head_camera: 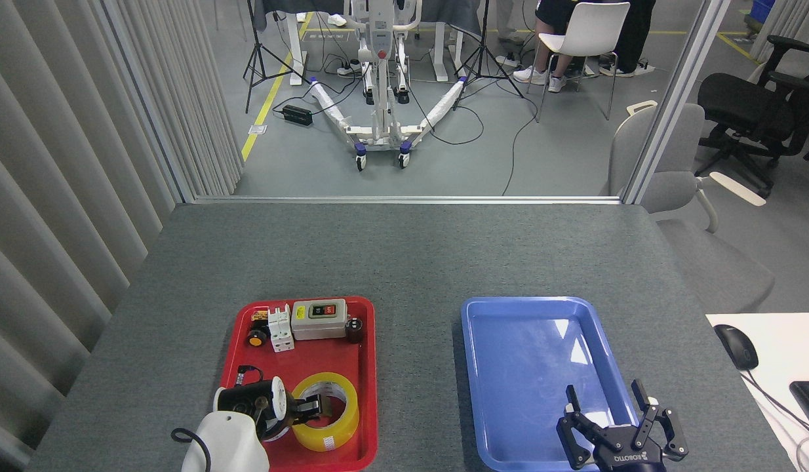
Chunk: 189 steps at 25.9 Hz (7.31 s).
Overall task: Place and move tape with both arms
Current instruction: 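Close the left gripper on the tape roll's edge, then lift the tape roll with the left gripper toward the blue tray, then bring the right gripper to the tape roll held by the left gripper, then grasp the tape roll with the right gripper and release the left gripper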
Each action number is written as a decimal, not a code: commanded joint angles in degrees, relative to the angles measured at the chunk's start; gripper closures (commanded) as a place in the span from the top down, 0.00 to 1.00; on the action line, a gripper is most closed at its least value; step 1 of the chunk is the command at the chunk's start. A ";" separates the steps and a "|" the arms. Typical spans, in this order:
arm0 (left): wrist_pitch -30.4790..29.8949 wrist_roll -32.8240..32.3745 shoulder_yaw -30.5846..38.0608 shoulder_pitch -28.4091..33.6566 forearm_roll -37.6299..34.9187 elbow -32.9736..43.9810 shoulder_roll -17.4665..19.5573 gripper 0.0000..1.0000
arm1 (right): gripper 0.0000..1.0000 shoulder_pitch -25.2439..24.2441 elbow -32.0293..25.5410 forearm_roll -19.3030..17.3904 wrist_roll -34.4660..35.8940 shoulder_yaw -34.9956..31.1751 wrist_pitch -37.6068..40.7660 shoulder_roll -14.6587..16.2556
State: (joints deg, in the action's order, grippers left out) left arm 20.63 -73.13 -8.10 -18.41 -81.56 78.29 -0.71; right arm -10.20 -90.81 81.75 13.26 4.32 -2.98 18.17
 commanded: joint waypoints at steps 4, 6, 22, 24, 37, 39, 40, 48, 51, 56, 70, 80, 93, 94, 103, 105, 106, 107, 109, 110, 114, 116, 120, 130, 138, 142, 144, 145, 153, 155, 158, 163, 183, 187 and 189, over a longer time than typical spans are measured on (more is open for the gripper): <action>0.11 -0.35 -1.13 -0.66 -0.35 -2.97 -0.17 1.00 | 1.00 -0.08 0.02 0.69 -0.08 -0.02 -0.10 -0.15; 0.11 -0.35 -1.13 -0.66 -0.35 -3.23 -0.08 1.00 | 1.00 -0.08 0.02 0.69 -0.08 -0.02 -0.18 -0.15; -0.51 5.54 -1.22 -0.66 -0.62 -2.88 0.36 0.00 | 1.00 1.24 0.46 2.27 -0.61 1.21 -0.10 -1.20; -1.47 5.54 -1.13 -0.57 -0.62 -2.53 0.45 0.00 | 1.00 1.24 0.46 2.45 -0.69 1.30 -0.10 -1.11; -2.18 12.22 3.18 5.58 22.76 11.80 -0.87 0.00 | 1.00 3.09 0.54 2.54 -0.70 3.76 0.17 -2.26; -2.26 15.21 4.94 6.81 30.85 14.79 -1.22 0.00 | 1.00 3.00 0.54 2.54 -0.70 4.64 0.17 -1.91; -2.35 15.65 5.55 7.78 35.33 16.37 -2.10 0.00 | 1.00 2.82 0.54 2.54 -0.70 4.82 0.17 -1.73; -15.27 17.23 5.99 16.48 76.64 19.97 -5.97 0.00 | 1.00 3.88 0.46 5.26 -0.26 4.64 1.22 -1.64; -25.20 12.84 2.13 18.85 82.70 17.42 -5.80 0.00 | 1.00 5.11 -0.16 5.26 0.10 4.64 1.66 -1.99; -32.68 4.57 -0.78 18.94 84.02 12.68 -5.97 0.00 | 1.00 9.68 -1.13 4.03 0.18 3.85 6.67 -1.91; -36.01 3.87 -0.51 18.41 83.32 8.11 -5.71 0.00 | 1.00 18.20 2.57 -29.90 -0.78 13.08 40.33 27.01; -36.37 3.52 -0.25 18.68 83.32 8.37 -4.74 0.00 | 0.99 28.75 -4.99 -34.55 2.91 36.72 44.46 38.79; -38.21 3.52 1.16 19.11 83.41 8.11 -3.51 0.00 | 0.79 29.63 -3.94 -30.69 -7.02 38.48 43.41 27.10; -38.21 3.52 1.33 19.11 83.49 8.02 -3.33 0.00 | 0.74 29.72 -3.94 -30.69 -8.16 38.48 43.41 26.57; -38.21 3.43 1.51 19.03 83.67 8.11 -3.07 0.00 | 0.48 29.72 -3.59 -30.69 -8.87 37.86 43.76 26.04; -38.21 3.43 1.51 19.03 83.67 8.11 -3.07 0.00 | 0.41 29.80 -3.41 -30.69 -8.96 37.78 43.41 25.87; -38.21 3.43 1.51 19.03 83.58 8.11 -3.07 0.00 | 0.40 29.80 -3.15 -30.69 -8.96 37.69 43.41 25.87; -38.30 3.43 1.60 19.03 83.58 8.11 -3.07 0.00 | 0.40 29.80 -3.06 -30.69 -8.87 37.69 43.41 25.87; -38.30 3.43 1.60 19.03 83.58 8.11 -2.89 0.00 | 0.36 29.72 -2.88 -30.69 -8.87 37.69 43.41 25.87; -38.30 3.43 1.60 19.03 83.58 8.11 -2.89 0.00 | 0.34 29.80 -2.80 -30.69 -8.87 37.69 43.41 25.87; -38.30 3.43 1.60 19.03 83.58 8.19 -2.81 0.00 | 0.32 29.72 -2.44 -30.69 -8.87 37.69 43.59 25.87; -38.39 3.43 1.60 19.11 83.58 8.28 -2.81 0.00 | 0.32 29.72 -2.44 -30.69 -8.78 37.69 44.03 25.87; -38.56 3.43 1.69 19.11 83.58 8.46 -2.81 0.00 | 0.29 29.72 -2.44 -30.69 -8.69 37.69 44.20 25.87; -39.71 3.43 1.69 19.82 83.58 8.46 -2.81 0.00 | 0.42 29.72 -2.44 -30.77 -8.52 37.69 45.43 25.96; -39.71 3.43 1.77 19.82 83.49 8.46 -2.81 0.00 | 0.66 29.80 -2.36 -30.86 -8.69 37.86 44.90 24.02; -39.71 3.43 1.69 19.82 83.50 8.46 -2.81 0.00 | 0.68 31.21 -2.27 -30.07 -9.04 38.30 44.82 21.47; -39.71 3.43 1.69 19.73 83.49 8.46 -2.81 0.00 | 0.68 31.39 -1.30 -28.67 -9.13 38.39 44.82 20.07; -39.71 3.43 1.77 19.73 83.49 8.46 -2.81 0.00 | 0.67 31.39 -0.60 -28.05 -9.13 38.39 44.73 19.01; -39.71 3.43 1.69 19.73 83.49 8.46 -2.81 0.00 | 0.40 32.79 2.48 -27.35 -10.98 38.57 45.08 17.34; -39.71 3.43 1.77 19.73 83.49 8.46 -2.81 0.00 | 0.34 32.79 2.65 -27.35 -10.98 38.65 45.08 16.73; -39.71 3.43 1.77 19.73 83.49 8.46 -2.81 0.00 | 0.21 32.79 2.83 -27.35 -10.98 39.27 45.17 16.29; -39.97 3.78 1.77 19.64 83.41 8.11 -2.81 0.00 | 0.12 32.79 2.83 -27.35 -10.98 39.45 45.87 16.20; -44.89 6.86 4.85 19.73 82.62 7.84 -3.33 1.00 | 0.12 31.83 2.83 -28.31 -10.45 34.61 47.72 15.85; -47.26 16.09 6.69 19.64 70.31 5.47 -3.51 1.00 | 0.13 26.64 2.83 -28.31 -10.54 22.75 47.98 12.24; -50.69 20.74 7.84 19.64 61.17 4.77 -3.69 1.00 | 0.13 22.95 2.83 -28.49 -10.63 15.28 47.98 10.49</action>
State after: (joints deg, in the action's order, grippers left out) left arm -26.48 -58.52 -1.74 1.31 -10.06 84.21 -4.17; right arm 17.07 -87.97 53.46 0.13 28.61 45.07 30.95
